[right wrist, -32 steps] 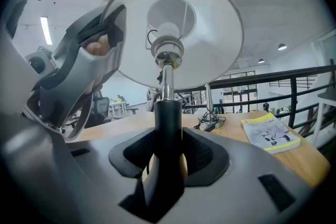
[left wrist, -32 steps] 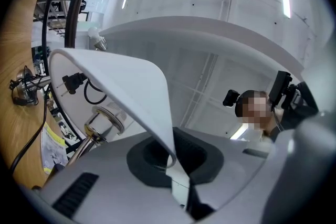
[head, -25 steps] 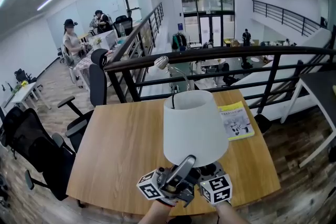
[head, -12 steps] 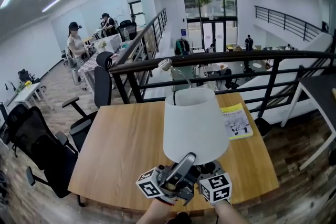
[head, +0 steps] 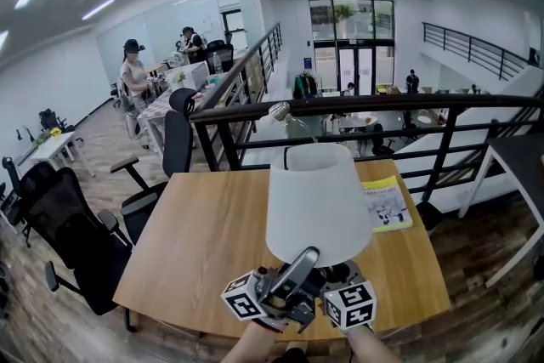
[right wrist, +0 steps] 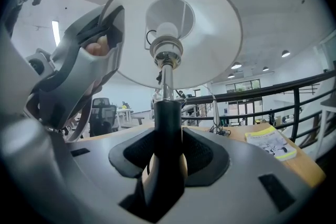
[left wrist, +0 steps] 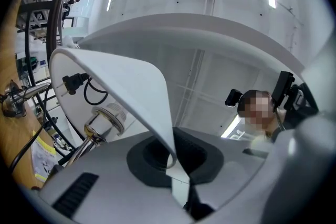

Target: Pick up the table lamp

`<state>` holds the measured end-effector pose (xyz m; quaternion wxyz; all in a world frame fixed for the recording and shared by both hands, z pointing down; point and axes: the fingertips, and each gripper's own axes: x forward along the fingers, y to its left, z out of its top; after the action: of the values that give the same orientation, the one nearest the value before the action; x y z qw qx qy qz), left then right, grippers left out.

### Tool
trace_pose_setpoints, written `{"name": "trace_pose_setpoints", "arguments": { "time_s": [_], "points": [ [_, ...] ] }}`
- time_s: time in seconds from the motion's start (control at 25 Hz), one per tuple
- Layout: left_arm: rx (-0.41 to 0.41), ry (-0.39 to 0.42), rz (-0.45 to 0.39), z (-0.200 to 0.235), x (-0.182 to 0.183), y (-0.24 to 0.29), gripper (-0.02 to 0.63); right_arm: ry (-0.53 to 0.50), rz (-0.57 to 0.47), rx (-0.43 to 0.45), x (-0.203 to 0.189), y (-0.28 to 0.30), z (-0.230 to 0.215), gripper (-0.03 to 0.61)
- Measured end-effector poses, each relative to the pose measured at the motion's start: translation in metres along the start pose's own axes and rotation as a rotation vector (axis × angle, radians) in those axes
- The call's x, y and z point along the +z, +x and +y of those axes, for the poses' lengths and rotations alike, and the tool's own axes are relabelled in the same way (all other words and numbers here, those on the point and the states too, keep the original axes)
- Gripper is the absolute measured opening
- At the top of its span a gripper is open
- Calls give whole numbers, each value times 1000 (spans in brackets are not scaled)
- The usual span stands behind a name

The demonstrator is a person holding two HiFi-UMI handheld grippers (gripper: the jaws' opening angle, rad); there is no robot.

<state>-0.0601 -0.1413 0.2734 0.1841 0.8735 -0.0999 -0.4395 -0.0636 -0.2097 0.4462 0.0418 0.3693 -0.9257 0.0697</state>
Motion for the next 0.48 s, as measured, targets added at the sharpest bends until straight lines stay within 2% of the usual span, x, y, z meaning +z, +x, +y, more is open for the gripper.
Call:
{"name": "trace_pose_setpoints", "arguments": {
  "time_s": [0.48],
  "points": [
    [-16,35,0,-18,6,-2,11,-8,-19,21,10,-4,15,160]
  ]
}}
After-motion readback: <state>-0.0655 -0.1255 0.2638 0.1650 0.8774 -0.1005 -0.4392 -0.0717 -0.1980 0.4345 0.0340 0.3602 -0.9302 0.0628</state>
